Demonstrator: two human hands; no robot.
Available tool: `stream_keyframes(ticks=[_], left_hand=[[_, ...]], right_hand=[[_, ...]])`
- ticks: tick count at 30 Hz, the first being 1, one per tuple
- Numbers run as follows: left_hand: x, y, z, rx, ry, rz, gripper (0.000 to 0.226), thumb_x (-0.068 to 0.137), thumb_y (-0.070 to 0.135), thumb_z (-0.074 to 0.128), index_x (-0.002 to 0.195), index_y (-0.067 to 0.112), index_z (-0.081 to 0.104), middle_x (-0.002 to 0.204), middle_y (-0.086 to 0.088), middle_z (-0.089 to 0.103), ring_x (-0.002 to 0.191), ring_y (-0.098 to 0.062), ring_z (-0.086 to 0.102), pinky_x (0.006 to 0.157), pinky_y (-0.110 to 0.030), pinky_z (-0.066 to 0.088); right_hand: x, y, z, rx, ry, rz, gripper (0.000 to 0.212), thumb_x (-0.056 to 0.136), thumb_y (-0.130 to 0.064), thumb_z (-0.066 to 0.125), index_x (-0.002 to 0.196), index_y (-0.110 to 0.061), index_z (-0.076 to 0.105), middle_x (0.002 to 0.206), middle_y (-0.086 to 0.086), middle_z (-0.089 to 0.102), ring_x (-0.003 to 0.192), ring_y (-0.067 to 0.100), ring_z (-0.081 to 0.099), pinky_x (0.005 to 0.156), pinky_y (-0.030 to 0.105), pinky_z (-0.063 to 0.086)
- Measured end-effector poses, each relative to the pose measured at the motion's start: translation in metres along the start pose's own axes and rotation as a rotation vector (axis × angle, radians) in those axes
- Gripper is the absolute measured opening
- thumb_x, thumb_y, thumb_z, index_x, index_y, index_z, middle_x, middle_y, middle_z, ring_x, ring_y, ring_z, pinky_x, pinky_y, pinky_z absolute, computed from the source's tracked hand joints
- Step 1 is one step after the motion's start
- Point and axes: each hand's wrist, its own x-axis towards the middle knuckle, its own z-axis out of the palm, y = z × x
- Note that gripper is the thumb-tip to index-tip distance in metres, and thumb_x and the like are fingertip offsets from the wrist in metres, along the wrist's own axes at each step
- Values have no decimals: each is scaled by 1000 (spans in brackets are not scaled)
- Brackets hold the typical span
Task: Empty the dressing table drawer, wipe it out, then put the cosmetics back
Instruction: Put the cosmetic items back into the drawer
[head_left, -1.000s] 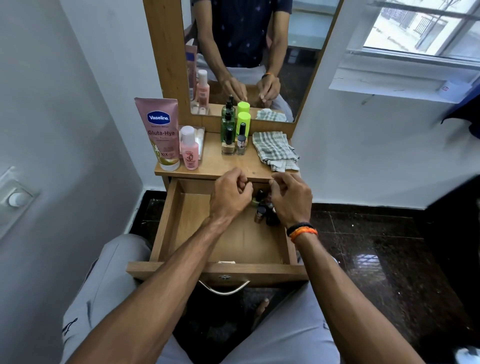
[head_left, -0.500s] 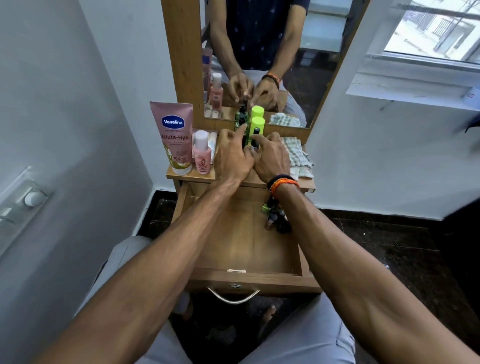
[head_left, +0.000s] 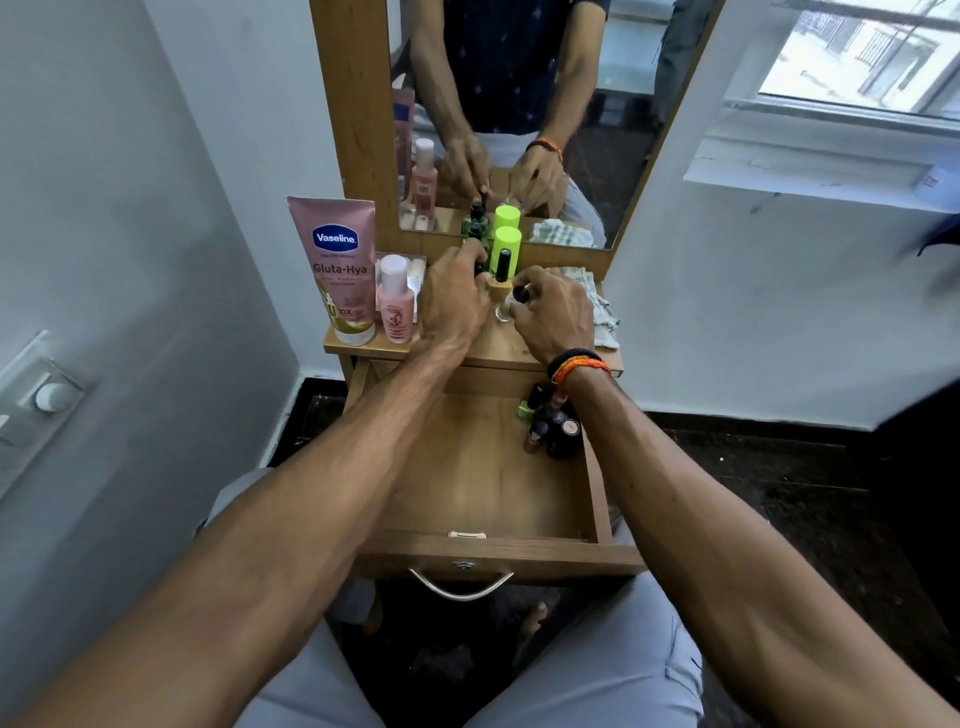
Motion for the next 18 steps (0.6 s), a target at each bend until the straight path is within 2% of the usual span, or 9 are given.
stream_keyframes(ticks=[4, 9, 12, 15, 18], left_hand=[[0, 0, -6, -14, 12, 26, 14, 87, 7, 69, 98, 12, 64, 93, -4, 68, 84, -19, 63, 70, -43, 57], [-22, 5, -14, -64, -28, 99, 28, 89, 14, 71, 117, 10, 70, 113, -7, 73, 99, -19, 67, 84, -30, 55], [-43, 8, -21, -101, -29, 116, 27, 89, 22, 72, 114, 12, 73, 113, -4, 74, 94, -13, 68, 82, -30, 57], [-65, 12, -26, -132, -77, 171, 26, 87, 22, 75, 111, 13, 74, 111, -3, 75, 95, -15, 69, 82, -33, 59], [-83, 17, -32, -142, -95, 213, 22, 87, 20, 76, 107, 12, 74, 104, -3, 75, 86, -14, 69, 76, -28, 59]], right_hand=[[-3, 4, -19, 35, 7, 27, 25, 80, -25, 77, 104, -19, 73, 96, 2, 73, 85, 14, 60, 74, 29, 50], [-23, 12, -45, 91, -4, 75, 24, 77, -31, 81, 97, -21, 74, 82, -5, 69, 79, 11, 63, 74, 32, 57], [-46, 18, -57, 89, -33, 72, 23, 74, -33, 82, 92, -22, 73, 78, -6, 69, 74, 10, 64, 70, 30, 58], [-70, 23, -68, 69, -107, 67, 22, 76, -32, 81, 94, -21, 73, 80, -5, 70, 73, 10, 65, 70, 29, 59], [-90, 29, -76, 57, -135, 79, 20, 77, -31, 80, 93, -22, 74, 78, -6, 69, 73, 10, 64, 71, 32, 59]])
